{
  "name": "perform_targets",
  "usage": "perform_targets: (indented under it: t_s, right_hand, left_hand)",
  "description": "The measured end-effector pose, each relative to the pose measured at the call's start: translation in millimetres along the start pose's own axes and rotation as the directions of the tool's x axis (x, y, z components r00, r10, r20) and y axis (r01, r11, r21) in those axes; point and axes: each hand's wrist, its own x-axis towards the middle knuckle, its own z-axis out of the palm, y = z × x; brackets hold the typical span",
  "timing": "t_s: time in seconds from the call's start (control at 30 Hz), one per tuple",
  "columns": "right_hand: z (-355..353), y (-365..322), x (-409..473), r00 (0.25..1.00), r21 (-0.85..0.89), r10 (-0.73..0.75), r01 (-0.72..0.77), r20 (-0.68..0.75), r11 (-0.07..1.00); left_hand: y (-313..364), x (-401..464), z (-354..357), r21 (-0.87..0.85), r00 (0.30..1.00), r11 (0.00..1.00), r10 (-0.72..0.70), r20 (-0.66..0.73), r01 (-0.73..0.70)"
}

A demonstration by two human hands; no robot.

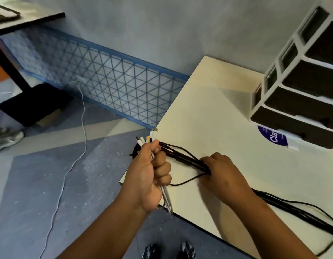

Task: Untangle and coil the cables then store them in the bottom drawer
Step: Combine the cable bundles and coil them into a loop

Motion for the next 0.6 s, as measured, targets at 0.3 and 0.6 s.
perform_targets:
  t_s: [0.3,0.6]
  right_hand:
    - [-5,-6,5,0.997,-0.069,-0.077,0.077,0.010,0.995]
    - [-19,-2,22,0.984,0.029,-0.093,0.090,0.150,0.996]
  left_hand:
    - [-10,6,-6,-0.014,0.994,1.000,0.012,-0.104,-0.014]
    - [-28,7,-3,0.005,0.979,0.998,-0.060,-0.194,0.062]
